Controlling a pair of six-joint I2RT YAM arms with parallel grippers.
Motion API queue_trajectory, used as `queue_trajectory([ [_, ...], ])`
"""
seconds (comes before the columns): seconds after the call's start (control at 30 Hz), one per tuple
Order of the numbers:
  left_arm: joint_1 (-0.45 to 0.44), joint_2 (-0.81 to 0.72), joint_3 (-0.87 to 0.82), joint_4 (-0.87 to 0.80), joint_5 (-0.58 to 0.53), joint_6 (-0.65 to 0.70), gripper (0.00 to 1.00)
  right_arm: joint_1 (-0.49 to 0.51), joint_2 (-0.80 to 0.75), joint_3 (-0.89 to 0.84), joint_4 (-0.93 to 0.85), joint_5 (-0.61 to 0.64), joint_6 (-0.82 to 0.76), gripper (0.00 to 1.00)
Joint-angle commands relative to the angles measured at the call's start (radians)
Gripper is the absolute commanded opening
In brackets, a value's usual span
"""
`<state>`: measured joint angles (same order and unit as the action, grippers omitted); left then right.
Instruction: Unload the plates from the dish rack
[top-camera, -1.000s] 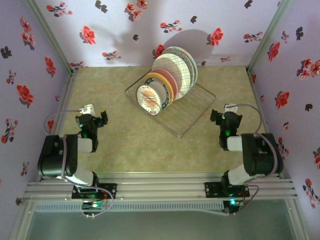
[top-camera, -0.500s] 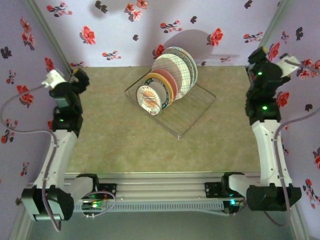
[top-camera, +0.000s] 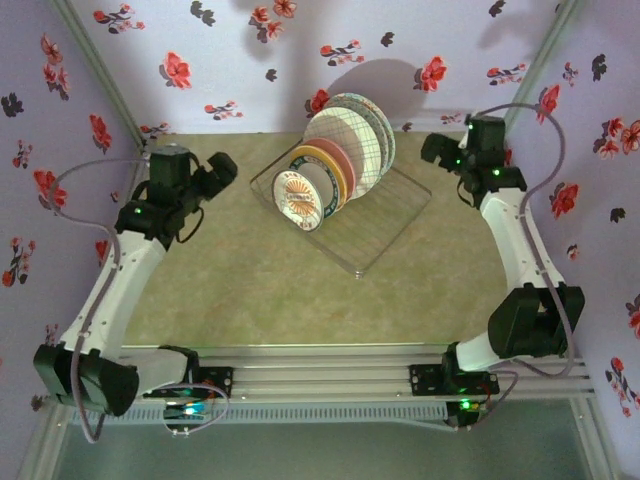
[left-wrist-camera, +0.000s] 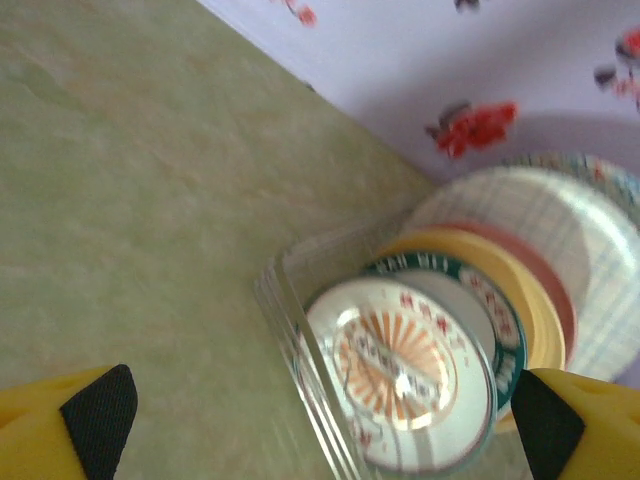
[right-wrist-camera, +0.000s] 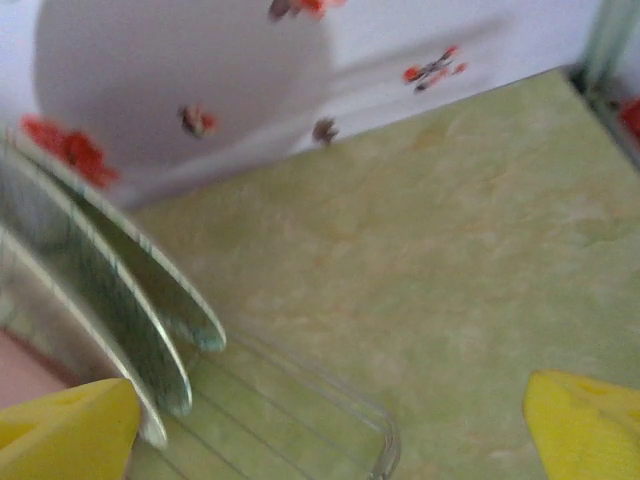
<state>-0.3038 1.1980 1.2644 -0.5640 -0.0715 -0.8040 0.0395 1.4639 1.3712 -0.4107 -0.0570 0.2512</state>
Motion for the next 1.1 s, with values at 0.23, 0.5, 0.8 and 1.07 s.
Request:
queue_trajectory([
  [0.23, -0.182, -0.085, -0.029, -0.024, 0.074, 0.144, 1.00, -0.054, 0.022, -0.262, 0.484, -0.382, -0.345, 0.99],
  [0.5, -0.228, -0.148, -0.077, 0.051, 0.119, 0.149, 1.00, -0.060, 0.199, -0.129, 0.375, -0.585, -0.486, 0.84],
  [0.8, -0.238, -0.187, -0.082, 0.043, 0.118, 0.132, 1.00, -0.066, 0.352, -0.014, 0.379, -0.672, -0.442, 0.56],
  [1.07, -0.238, -0.187, -0.077, 0.039, 0.106, 0.122, 1.00, -0.067, 0.442, 0.042, 0.436, -0.746, -0.367, 0.53],
])
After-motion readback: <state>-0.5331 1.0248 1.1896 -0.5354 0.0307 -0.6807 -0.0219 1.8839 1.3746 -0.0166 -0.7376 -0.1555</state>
